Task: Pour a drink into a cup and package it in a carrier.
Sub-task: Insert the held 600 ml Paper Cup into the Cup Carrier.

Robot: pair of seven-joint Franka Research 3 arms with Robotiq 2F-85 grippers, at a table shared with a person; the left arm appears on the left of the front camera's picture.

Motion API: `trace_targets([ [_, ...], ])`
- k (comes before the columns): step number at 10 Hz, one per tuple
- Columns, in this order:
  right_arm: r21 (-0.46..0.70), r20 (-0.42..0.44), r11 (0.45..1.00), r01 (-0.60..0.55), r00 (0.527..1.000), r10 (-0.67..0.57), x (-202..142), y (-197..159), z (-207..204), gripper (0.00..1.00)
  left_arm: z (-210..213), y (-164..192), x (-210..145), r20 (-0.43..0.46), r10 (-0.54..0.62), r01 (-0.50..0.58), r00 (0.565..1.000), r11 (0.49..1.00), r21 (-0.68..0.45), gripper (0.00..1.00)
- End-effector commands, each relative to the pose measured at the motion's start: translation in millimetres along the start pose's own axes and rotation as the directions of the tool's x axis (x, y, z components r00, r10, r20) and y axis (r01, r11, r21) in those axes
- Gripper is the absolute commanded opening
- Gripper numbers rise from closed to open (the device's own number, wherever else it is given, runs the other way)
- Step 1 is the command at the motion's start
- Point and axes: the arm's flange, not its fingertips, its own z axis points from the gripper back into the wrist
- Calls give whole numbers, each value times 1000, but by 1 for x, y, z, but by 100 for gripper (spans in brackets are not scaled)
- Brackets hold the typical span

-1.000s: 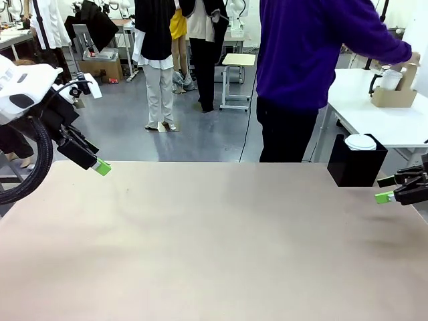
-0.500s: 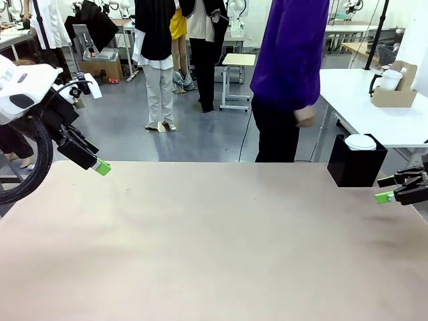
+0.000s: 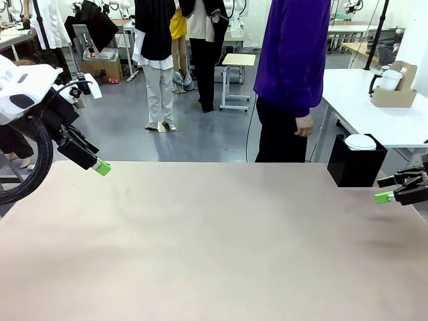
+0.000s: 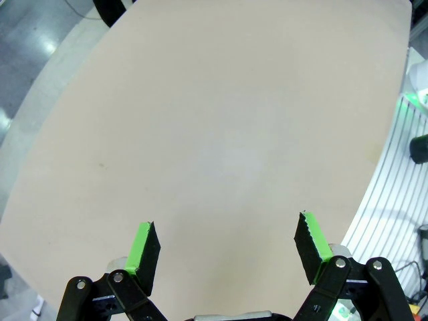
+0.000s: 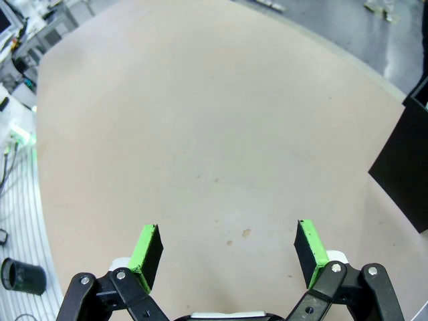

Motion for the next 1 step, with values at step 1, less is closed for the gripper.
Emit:
trace_targets([
  [1,6,10,1000,-12,1000,12,0,1,1,100,0,1,0,6,3,-3,1000,1000,2,100],
])
